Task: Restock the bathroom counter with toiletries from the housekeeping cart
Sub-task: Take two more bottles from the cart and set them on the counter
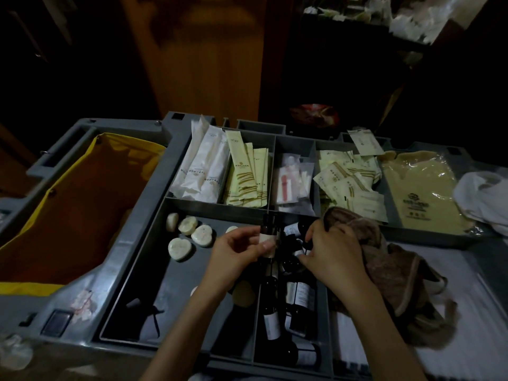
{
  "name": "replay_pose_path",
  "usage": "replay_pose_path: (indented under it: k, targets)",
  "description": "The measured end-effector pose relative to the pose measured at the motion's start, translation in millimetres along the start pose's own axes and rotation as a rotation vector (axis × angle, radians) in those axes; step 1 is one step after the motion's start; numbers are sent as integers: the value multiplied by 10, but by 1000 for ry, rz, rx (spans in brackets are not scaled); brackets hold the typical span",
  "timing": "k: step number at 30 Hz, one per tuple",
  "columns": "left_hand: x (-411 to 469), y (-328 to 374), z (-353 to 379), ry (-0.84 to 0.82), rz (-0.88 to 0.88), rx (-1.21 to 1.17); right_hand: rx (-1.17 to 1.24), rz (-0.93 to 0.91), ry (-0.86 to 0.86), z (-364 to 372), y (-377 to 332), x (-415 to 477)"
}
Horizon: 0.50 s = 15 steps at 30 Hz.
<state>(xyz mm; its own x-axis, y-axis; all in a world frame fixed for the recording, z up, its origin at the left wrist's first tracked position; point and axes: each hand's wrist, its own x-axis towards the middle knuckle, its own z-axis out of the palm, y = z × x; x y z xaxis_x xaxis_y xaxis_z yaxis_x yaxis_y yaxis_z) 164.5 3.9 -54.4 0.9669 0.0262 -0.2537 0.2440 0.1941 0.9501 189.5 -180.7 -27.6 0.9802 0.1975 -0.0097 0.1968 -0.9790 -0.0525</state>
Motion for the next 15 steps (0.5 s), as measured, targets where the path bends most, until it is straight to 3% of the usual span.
replay_pose_path:
  k: [9, 15]
  targets:
    - [-5, 2, 33, 13, 11, 9, 446, 57, -140, -15, 74, -28]
    - [-2, -15, 32, 16, -3, 22, 363, -46, -210, 34, 87, -40]
